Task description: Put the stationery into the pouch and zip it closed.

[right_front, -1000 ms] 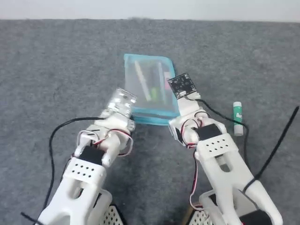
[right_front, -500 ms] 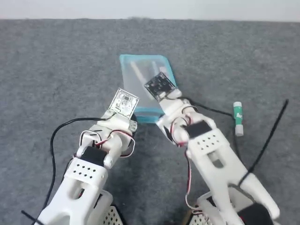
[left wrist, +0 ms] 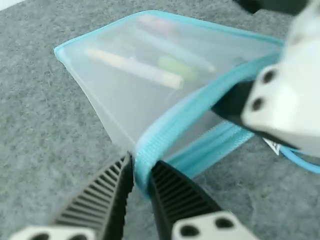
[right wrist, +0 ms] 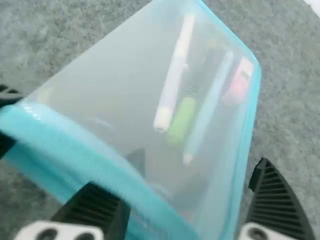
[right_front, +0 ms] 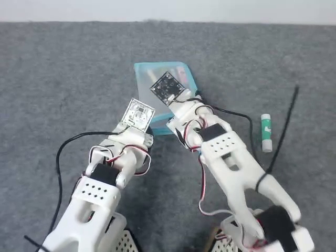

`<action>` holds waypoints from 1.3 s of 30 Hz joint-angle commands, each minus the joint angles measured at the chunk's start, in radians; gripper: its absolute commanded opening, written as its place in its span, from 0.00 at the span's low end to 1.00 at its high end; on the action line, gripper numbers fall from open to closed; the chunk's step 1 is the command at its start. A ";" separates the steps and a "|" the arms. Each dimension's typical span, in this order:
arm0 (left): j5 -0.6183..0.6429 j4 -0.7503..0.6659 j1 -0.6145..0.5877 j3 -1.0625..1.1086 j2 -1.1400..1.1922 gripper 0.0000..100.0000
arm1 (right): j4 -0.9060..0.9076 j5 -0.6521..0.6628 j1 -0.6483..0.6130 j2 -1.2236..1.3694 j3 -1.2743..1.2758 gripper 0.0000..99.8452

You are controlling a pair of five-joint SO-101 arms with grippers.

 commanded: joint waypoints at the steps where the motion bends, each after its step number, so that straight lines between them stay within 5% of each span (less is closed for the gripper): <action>1: 0.009 0.005 0.023 -0.010 -0.008 0.01 | -0.088 0.020 0.010 0.033 -0.061 0.22; 5: 0.011 -0.002 0.020 -0.010 -0.008 0.01 | -0.077 0.017 0.027 0.028 -0.061 0.00; 17: 0.012 -0.032 0.015 -0.008 -0.002 0.02 | 0.156 0.021 0.031 -0.286 0.040 0.01; 25: 0.012 -0.035 0.017 -0.007 0.000 0.16 | 0.157 0.052 0.030 -0.367 0.126 0.01; 31: 0.012 -0.192 0.015 0.053 0.000 0.17 | 0.211 0.057 -0.067 -0.404 0.149 0.01; 35: 0.014 -0.196 0.015 0.054 0.000 0.15 | 0.229 0.057 -0.076 -0.432 0.153 0.01; 39: 0.015 -0.198 0.015 0.056 0.000 0.01 | 0.236 0.055 -0.074 -0.427 0.153 0.01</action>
